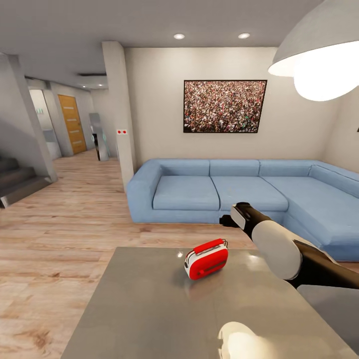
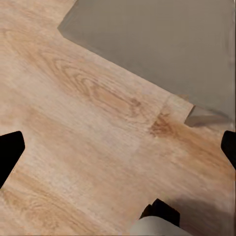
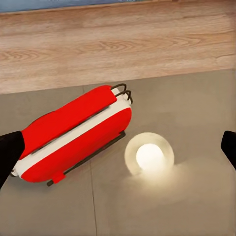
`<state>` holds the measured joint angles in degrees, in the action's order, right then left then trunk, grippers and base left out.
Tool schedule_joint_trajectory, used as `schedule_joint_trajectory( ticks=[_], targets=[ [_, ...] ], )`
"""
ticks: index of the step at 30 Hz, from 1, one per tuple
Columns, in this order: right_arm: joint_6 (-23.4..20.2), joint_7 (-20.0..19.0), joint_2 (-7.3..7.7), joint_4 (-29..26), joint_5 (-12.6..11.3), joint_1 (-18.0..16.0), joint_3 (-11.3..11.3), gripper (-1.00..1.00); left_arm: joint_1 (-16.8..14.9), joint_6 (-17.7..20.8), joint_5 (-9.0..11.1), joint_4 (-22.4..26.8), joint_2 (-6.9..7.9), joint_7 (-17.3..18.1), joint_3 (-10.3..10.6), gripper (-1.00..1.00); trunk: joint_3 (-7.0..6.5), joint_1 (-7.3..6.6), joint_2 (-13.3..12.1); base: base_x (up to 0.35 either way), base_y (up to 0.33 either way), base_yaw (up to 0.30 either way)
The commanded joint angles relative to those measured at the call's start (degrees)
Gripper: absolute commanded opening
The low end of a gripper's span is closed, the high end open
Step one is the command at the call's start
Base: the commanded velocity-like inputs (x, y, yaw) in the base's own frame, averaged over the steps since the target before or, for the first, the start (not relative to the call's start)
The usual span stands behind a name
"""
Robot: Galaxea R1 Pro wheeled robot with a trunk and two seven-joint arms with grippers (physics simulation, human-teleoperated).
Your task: Turn on the radio receiver that's on the table in the living room.
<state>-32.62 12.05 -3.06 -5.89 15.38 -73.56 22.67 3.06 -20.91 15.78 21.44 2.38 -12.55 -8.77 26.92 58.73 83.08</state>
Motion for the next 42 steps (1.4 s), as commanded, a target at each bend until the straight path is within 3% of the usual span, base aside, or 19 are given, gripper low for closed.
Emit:
schedule_joint_trajectory(
  ticks=[1,6,9,23,42],
  targets=[
    [0.00,-0.02,0.00,0.00,0.00,0.00,0.00,1.00,0.01,-0.08,-0.02,1.06,0.09,-0.02,0.02,1.00,0.00,0.00,0.00,0.000,0.000,0.000],
    [0.01,-0.03,-0.02,0.00,0.00,0.00,0.01,1.00,0.01,0.07,-1.17,9.63,0.38,-0.04,0.22,1.00,0.00,0.00,0.00,0.000,0.000,0.000],
    [0.01,-0.02,-0.02,0.03,0.00,0.00,-0.01,1.00,0.01,0.27,-1.83,11.15,0.56,0.06,0.24,1.00,0.00,0.00,0.00,0.000,0.067,0.000],
    [0.02,-0.18,-0.02,0.09,0.00,0.00,-0.08,1.00,0.01,0.43,-2.15,11.51,0.71,-0.03,0.24,1.00,0.00,0.00,0.00,0.000,0.095,0.000],
    [0.02,-0.28,-0.02,0.09,0.01,0.00,-0.05,1.00,0.01,0.51,-2.33,11.51,0.81,-0.23,0.24,1.00,0.00,0.00,0.00,0.000,0.236,0.000]
  ],
)
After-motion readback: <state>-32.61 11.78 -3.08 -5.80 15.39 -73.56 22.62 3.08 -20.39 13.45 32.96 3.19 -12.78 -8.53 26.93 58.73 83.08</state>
